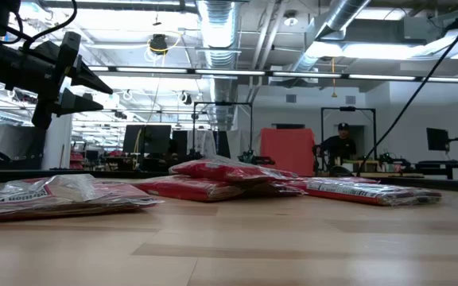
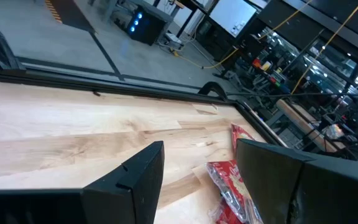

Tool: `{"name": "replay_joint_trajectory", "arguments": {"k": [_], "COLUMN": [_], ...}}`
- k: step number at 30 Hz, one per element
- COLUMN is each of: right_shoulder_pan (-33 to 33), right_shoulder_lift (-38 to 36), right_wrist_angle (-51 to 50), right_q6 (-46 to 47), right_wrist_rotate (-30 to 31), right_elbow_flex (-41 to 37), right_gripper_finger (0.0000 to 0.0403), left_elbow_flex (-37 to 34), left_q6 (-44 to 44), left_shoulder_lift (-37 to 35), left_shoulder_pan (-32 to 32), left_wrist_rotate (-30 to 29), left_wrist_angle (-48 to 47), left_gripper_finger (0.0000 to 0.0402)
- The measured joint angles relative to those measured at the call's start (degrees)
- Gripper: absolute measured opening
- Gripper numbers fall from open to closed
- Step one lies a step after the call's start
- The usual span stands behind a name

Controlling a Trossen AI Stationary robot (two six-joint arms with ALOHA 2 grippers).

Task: Sort popcorn bags into baskets
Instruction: Put the popcorn bag into the blue bin

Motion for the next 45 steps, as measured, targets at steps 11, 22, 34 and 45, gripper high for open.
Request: {"name": "replay_joint_trajectory", "arguments": {"k": [11, 22, 34, 45], "right_shoulder_pan": [3.29, 3.02, -0.61, -18.13], "right_shoulder_lift": [5.61, 6.92, 6.87, 6.81], "right_wrist_angle": [-0.98, 0.91, -1.16, -9.95], "right_q6": [-9.13, -10.13, 1.33, 17.24], "right_wrist_rotate": [-0.46, -1.40, -1.05, -0.46], "right_elbow_flex": [0.00, 0.00, 2.53, 19.32], "right_gripper_finger": [0.0018, 0.0044, 0.0150, 0.0163], "left_elbow_flex": [-0.01, 0.00, -0.02, -0.02], "left_q6": [1.49, 1.49, 1.77, -0.63], "left_shoulder_lift": [0.00, 0.00, 0.00, 0.00], "left_shoulder_pan": [0.00, 0.00, 0.00, 0.00], "left_wrist_rotate": [-0.34, -0.99, -0.97, -0.75], "left_wrist_angle": [-0.02, -0.04, -0.04, -0.02], "left_gripper_finger": [0.0187, 0.0187, 0.0187, 0.0187]}}
